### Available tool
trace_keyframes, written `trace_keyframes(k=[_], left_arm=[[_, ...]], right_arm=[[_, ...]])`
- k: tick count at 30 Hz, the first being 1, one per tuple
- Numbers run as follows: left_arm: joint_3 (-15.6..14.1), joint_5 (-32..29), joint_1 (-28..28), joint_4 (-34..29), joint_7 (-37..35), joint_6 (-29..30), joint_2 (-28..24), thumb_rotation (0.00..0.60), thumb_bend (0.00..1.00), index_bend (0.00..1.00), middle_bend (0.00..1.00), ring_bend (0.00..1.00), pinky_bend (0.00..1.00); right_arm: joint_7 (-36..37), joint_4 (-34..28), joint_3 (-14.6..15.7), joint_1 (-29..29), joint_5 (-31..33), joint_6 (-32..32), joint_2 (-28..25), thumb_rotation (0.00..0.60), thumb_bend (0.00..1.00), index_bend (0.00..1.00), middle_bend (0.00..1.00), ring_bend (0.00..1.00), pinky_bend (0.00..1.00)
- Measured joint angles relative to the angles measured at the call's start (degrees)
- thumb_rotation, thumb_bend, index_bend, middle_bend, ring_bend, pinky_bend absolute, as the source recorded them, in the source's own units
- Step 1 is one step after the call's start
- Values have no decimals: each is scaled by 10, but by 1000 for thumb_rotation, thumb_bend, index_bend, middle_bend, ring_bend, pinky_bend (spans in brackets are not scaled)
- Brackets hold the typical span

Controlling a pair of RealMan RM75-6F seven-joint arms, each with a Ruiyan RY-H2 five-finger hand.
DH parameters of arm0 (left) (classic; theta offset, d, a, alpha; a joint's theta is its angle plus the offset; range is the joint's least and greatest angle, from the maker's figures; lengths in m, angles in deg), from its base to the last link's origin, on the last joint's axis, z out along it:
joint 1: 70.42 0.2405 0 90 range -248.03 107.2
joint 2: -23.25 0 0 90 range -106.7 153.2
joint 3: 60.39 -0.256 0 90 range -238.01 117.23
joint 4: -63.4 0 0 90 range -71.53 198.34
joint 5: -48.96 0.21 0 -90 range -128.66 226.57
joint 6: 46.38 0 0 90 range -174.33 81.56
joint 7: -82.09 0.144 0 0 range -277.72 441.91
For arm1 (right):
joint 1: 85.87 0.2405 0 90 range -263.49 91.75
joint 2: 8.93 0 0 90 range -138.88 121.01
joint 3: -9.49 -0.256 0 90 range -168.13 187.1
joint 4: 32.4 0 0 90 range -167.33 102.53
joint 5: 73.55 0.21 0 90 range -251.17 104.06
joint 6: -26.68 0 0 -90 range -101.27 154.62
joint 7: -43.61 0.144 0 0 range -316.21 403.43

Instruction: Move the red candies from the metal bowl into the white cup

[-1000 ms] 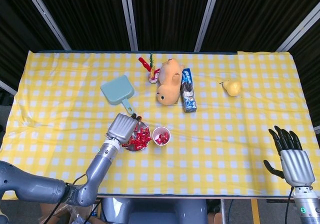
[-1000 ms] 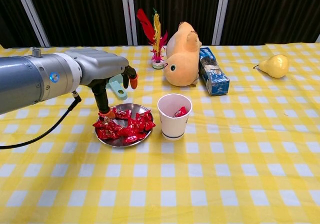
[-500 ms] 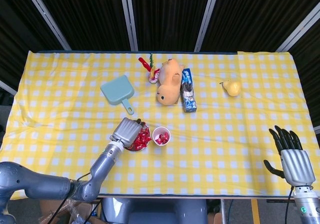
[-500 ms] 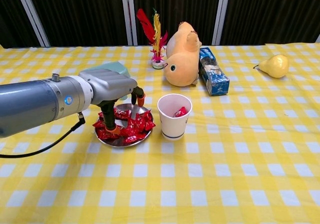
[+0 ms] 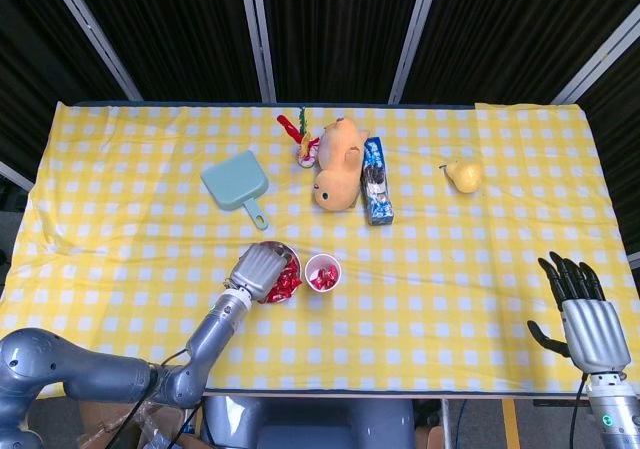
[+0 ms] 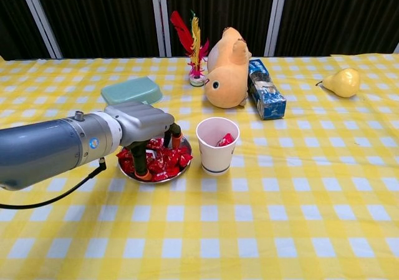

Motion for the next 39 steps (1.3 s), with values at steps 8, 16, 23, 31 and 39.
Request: trace_keyframes(k=[8,16,23,31,39], left_arm=[[-5,9,11,22,-6,5,11,600,392,508,584,870,941],[0,31,21,27,-12,16,7,600,452,567,652,873,943],[12,38,23,8,-9,23,-16,600,455,572,658,873,943],[31,47,23,-37,-7,37,-52,600,455,569,654,873,943],[67,68,12,-97,-6,56,-81,600,455,555,646,873,943]], right_arm=[[0,0,0,0,-1,-1,1,600,341,0,0,0,2],[0,0,0,-1,-1,-2,1,600,341,0,0,0,2],[0,0,0,-1,-2,-3,1,600,341,0,0,0,2],[1,0,0,-1,-3,-3,2,600,341,0,0,0,2],[0,-1,0,-1,-3,-3,2,600,341,0,0,0,2]])
